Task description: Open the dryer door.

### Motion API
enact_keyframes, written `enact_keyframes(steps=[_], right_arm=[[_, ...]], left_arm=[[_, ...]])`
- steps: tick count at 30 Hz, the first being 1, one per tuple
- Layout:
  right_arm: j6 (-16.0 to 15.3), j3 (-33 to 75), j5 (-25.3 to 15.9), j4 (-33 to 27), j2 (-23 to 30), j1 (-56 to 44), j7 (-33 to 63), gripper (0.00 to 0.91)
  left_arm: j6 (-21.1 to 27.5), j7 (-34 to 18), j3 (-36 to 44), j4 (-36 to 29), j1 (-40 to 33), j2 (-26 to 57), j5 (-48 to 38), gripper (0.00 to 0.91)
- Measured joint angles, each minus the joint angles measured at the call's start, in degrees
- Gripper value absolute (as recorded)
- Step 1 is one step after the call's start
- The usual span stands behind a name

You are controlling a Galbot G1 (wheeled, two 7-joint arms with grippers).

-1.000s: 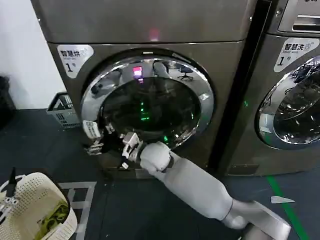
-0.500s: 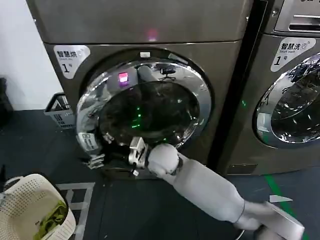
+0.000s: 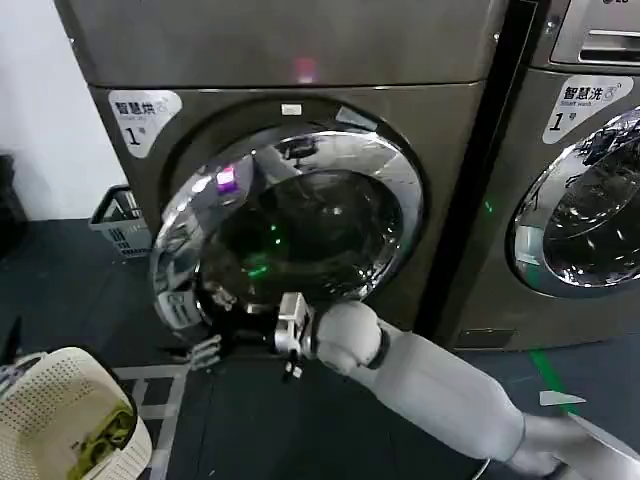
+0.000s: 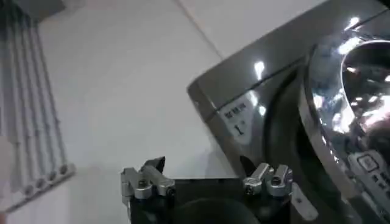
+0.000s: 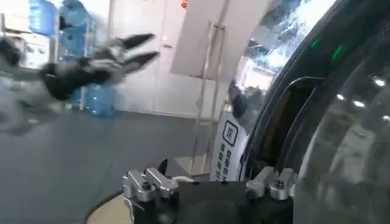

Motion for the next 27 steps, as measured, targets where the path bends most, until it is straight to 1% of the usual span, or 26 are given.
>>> enact_keyframes(steps=[4, 11, 23, 27], right_arm=[[0.0, 0.38, 0.76, 2.16, -2.13, -0.89, -1.22, 0.907], [0.51, 1.51, 1.69, 5.71, -5.98, -2.42, -4.13, 0.907], [2.19, 3.98, 2.38, 6.96, -11.26, -5.45, -9.03, 0.907], [2.79, 5.15, 2.33, 8.4, -13.07, -6.56, -9.66, 0.907]], left_arm=[[1.51, -0.5, 3.55, 2.14, -3.4, 3.22, -0.11, 0.907], [2.11, -1.28, 7.27, 5.26, -8.38, 6.94, -1.03, 0.907], [1.74, -1.27, 12.62, 8.26, -13.3, 11.11, -0.39, 0.907], [1.1, -0.97, 15.59, 8.97, -15.02, 12.88, -0.12, 0.907]])
